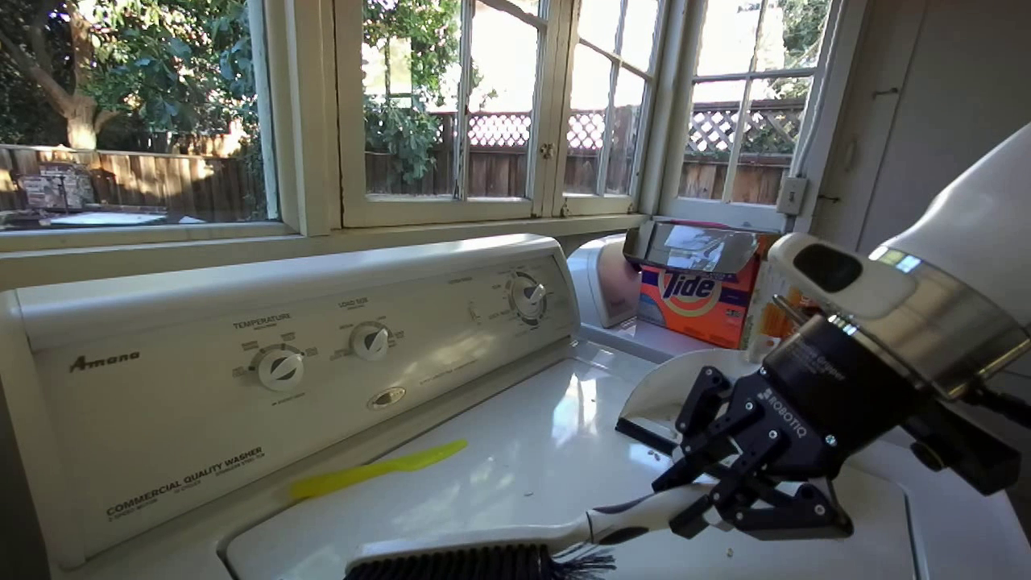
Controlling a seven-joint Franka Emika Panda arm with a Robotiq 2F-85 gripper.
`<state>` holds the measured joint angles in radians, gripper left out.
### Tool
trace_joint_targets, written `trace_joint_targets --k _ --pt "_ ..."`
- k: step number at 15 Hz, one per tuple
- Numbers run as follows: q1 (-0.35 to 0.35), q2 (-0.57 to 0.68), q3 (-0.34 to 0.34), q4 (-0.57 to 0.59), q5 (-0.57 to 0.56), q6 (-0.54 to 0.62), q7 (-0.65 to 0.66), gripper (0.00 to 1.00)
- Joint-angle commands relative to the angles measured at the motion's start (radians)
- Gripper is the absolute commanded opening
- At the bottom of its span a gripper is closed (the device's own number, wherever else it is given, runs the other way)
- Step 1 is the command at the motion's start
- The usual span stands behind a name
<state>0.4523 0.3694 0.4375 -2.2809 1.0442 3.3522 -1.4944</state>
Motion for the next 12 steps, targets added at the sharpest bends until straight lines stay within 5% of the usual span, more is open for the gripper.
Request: trace_joint_targets --k 1,6,7,8,12 --pt "-0.042 0.078 0.027 0.033 -0.014 -0.027 -0.001 0.07" --pt "-0.066 0.114 0.041 0.05 -0.015 -0.031 -0.008 0.07" --pt "-0.07 0.111 0.047 0.049 -0.016 -0.025 -0.011 0.55" --pt "-0.073 0.106 0.052 0.046 -0.017 -0.014 -0.013 0.55" --pt "-0.059 0.067 0.052 0.025 -0.017 0.047 -0.031 0.84"
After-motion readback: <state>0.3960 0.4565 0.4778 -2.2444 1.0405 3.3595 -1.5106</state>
